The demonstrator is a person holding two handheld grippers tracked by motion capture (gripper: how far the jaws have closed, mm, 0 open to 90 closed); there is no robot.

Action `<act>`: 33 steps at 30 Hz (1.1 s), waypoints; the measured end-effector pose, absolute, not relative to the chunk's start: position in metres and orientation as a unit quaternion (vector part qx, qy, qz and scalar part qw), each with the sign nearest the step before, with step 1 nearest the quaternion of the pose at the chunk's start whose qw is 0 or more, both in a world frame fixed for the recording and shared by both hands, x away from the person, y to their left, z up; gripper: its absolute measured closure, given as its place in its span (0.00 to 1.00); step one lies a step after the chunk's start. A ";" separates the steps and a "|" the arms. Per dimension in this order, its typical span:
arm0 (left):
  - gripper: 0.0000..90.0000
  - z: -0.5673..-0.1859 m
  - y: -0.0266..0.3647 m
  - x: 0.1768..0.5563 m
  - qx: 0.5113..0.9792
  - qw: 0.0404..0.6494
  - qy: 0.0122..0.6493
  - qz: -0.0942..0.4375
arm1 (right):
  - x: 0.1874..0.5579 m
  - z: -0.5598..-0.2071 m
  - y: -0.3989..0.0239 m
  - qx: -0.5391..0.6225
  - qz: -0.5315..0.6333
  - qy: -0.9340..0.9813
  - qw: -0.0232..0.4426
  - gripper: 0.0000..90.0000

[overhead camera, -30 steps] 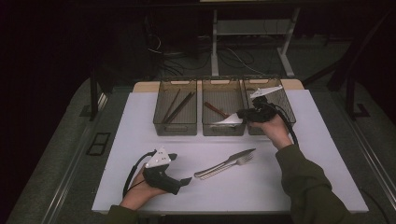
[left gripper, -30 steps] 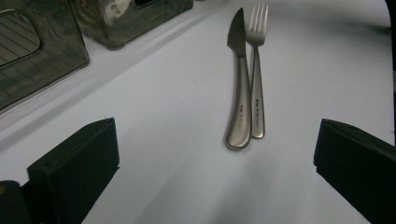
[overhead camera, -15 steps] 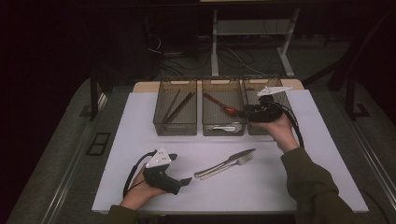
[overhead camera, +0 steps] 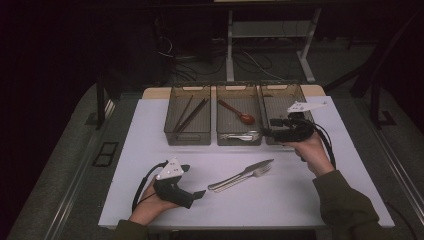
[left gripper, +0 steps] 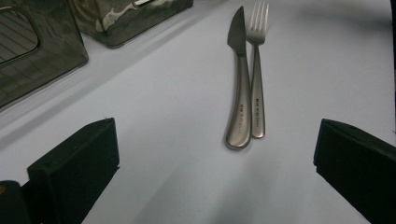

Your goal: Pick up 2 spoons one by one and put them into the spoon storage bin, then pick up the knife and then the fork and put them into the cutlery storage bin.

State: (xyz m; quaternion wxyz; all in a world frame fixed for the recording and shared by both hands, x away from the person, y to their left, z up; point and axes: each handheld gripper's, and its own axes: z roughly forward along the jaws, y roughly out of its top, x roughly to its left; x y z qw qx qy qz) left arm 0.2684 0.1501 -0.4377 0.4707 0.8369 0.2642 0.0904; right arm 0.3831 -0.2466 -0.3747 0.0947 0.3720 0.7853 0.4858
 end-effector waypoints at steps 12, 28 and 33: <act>0.00 -0.437 0.147 0.268 0.837 0.471 0.263 0.089 | 0.345 -0.392 -0.272 0.377 0.488 0.782 0.094 0.34; 0.00 -0.431 0.142 0.273 0.835 0.469 0.277 0.081 | 0.298 -0.419 -0.294 0.384 0.488 0.777 0.108 0.23; 0.00 -0.429 0.139 0.276 0.836 0.466 0.279 0.079 | 0.286 -0.427 -0.300 0.386 0.487 0.776 0.111 0.22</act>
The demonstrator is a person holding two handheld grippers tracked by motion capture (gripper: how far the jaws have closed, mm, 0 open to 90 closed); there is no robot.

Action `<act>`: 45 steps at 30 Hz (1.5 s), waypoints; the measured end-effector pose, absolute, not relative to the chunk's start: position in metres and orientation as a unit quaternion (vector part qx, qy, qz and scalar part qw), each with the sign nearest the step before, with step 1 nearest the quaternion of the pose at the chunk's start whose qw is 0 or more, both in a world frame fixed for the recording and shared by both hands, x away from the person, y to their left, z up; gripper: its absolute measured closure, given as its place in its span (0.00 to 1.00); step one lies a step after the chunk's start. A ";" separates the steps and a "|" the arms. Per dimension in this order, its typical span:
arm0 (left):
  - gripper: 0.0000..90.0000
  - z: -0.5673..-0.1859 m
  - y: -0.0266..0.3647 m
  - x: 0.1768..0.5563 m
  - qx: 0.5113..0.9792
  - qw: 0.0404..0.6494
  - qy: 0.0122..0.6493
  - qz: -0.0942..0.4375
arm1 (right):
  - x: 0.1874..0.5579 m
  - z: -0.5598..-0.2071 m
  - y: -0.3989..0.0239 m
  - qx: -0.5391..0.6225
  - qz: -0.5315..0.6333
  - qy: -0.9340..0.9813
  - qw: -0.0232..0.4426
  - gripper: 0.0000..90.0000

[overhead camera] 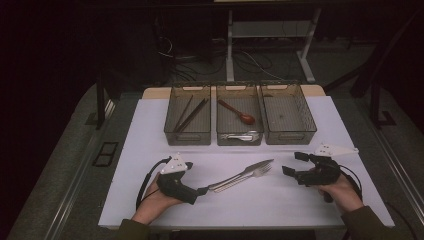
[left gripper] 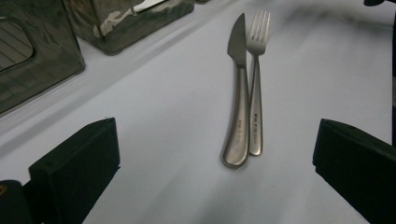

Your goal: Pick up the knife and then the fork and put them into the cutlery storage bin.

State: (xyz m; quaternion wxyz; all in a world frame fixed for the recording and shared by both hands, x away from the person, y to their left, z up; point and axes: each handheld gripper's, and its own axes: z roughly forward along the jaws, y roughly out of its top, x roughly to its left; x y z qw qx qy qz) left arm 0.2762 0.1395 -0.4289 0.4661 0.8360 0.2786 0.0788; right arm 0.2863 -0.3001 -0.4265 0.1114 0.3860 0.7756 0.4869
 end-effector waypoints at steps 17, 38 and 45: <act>0.20 -0.419 0.125 0.289 0.839 0.462 0.276 0.079 | 0.260 -0.439 -0.317 0.406 0.485 0.767 0.108 0.22; 0.72 -0.435 0.053 0.315 0.870 0.436 0.229 0.025 | 0.260 -0.440 -0.315 0.398 0.479 0.775 0.105 0.22; 0.80 -0.443 0.043 0.320 0.881 0.417 0.223 0.015 | 0.260 -0.440 -0.315 0.395 0.479 0.777 0.104 0.22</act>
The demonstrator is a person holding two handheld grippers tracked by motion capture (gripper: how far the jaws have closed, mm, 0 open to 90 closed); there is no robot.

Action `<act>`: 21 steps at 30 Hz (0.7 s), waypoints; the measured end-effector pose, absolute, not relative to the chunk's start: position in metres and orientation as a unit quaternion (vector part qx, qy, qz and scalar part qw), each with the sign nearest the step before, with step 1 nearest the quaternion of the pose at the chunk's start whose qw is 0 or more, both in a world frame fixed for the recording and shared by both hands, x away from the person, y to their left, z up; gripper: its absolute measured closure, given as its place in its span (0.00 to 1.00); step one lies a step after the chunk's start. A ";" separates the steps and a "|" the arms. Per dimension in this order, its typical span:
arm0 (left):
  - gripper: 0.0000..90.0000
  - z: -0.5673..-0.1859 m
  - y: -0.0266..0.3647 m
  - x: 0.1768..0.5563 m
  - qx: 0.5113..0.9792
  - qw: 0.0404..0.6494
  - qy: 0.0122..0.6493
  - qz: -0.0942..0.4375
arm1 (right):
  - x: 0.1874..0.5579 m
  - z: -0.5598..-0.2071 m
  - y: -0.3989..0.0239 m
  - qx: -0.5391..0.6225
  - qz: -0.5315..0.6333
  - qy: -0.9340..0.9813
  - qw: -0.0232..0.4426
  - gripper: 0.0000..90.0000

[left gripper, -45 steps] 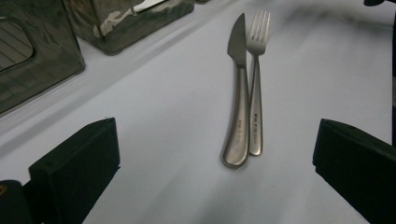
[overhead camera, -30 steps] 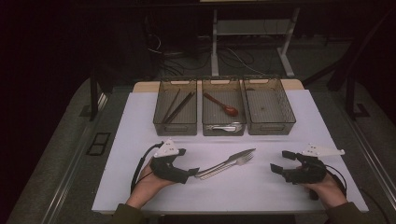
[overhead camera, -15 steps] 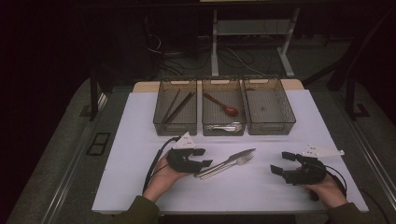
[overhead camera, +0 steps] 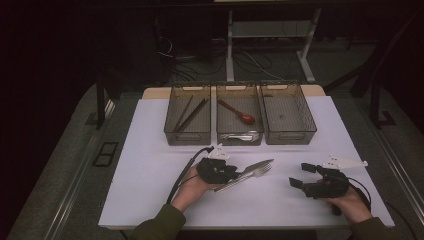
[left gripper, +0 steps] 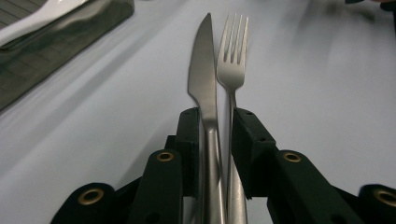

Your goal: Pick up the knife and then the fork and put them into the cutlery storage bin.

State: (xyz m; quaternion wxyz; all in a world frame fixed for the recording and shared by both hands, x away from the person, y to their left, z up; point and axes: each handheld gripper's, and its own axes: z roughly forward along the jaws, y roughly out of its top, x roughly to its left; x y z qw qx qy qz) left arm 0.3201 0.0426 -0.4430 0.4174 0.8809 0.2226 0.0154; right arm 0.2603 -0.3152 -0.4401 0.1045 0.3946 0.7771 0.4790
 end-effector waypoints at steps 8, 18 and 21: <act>0.82 -0.451 0.039 0.320 0.886 0.401 0.230 0.016 | 0.260 -0.439 -0.316 0.394 0.480 0.777 0.106 0.22; 0.84 -0.453 0.039 0.320 0.893 0.395 0.215 0.031 | 0.260 -0.439 -0.316 0.393 0.480 0.777 0.107 0.22; 0.85 -0.453 0.037 0.318 0.892 0.392 0.223 0.035 | 0.260 -0.439 -0.316 0.393 0.480 0.777 0.107 0.22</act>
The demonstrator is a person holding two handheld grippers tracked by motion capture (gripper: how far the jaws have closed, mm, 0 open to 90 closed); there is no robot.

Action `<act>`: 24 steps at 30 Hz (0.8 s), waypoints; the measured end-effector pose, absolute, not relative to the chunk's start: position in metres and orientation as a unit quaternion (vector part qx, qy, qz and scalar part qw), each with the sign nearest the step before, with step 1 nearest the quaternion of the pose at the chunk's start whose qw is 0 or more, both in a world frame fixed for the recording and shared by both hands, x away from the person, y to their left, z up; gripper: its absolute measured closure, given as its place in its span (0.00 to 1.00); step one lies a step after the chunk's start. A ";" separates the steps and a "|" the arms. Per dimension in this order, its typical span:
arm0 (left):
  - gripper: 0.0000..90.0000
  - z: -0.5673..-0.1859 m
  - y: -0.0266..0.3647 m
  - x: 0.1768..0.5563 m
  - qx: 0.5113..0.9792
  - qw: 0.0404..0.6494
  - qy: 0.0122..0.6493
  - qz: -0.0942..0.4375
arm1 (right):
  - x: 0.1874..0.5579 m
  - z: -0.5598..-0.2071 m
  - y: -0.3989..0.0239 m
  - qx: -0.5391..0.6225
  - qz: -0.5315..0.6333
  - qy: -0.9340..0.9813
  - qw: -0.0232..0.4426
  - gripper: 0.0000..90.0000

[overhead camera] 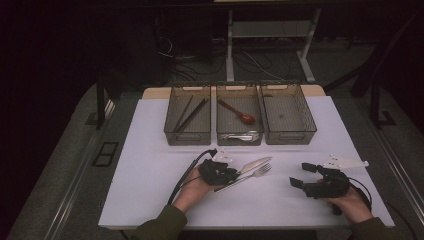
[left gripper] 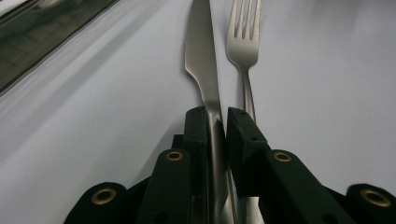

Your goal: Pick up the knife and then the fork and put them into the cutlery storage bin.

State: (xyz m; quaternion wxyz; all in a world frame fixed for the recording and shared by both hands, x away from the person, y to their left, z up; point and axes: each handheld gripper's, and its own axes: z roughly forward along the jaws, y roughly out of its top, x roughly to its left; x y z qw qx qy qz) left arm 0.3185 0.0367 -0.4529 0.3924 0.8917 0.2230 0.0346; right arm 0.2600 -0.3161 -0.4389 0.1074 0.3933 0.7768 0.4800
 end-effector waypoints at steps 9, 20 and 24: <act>0.88 -0.452 0.036 0.319 0.896 0.384 0.220 0.037 | 0.260 -0.439 -0.316 0.392 0.480 0.777 0.108 0.22; 0.88 -0.452 0.039 0.320 0.893 0.393 0.218 0.035 | 0.260 -0.438 -0.317 0.392 0.481 0.777 0.110 0.22; 0.88 -0.451 0.040 0.319 0.889 0.401 0.220 0.038 | 0.260 -0.437 -0.317 0.393 0.483 0.775 0.111 0.22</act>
